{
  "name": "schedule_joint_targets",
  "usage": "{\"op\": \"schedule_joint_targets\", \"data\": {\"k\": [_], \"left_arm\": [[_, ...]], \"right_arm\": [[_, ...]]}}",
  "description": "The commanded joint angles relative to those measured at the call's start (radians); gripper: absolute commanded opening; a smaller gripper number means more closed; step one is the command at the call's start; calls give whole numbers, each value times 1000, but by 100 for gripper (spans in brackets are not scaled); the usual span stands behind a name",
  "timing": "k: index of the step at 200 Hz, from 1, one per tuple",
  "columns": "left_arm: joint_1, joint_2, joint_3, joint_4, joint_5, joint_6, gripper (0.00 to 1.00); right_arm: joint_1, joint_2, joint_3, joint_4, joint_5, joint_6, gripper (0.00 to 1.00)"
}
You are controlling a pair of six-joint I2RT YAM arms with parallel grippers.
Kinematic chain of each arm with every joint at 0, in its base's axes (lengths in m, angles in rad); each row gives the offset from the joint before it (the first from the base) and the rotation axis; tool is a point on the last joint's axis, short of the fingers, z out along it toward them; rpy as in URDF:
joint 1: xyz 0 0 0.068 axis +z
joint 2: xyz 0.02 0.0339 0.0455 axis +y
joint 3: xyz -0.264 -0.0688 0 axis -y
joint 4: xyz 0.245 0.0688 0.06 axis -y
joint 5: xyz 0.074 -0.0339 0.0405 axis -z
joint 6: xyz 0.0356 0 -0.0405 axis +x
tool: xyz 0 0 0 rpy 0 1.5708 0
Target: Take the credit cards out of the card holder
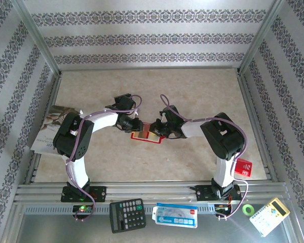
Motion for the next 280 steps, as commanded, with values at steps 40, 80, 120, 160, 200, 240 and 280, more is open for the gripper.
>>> {"op": "schedule_joint_targets", "data": {"k": [40, 80, 120, 160, 200, 240, 280], "left_arm": [[-9, -24, -24, -37, -72, 13, 45], [15, -118, -34, 0, -47, -28, 51], [76, -293, -117, 126, 12, -134, 60], [108, -417, -199, 270, 112, -236, 73], [96, -469, -300, 548, 217, -385, 82], [69, -462, -341, 737, 262, -502, 85], [65, -436, -306, 740, 312, -535, 72]], "right_arm": [[-38, -101, -106, 16, 37, -7, 1], [-45, -193, -191, 118, 62, -23, 0], [-55, -301, -246, 218, 74, -24, 0], [-58, -351, -262, 309, 41, -6, 0], [-58, -361, -286, 547, 7, 110, 0], [-58, -360, -249, 656, -12, 196, 0], [-59, -338, -222, 712, -28, 238, 0]]}}
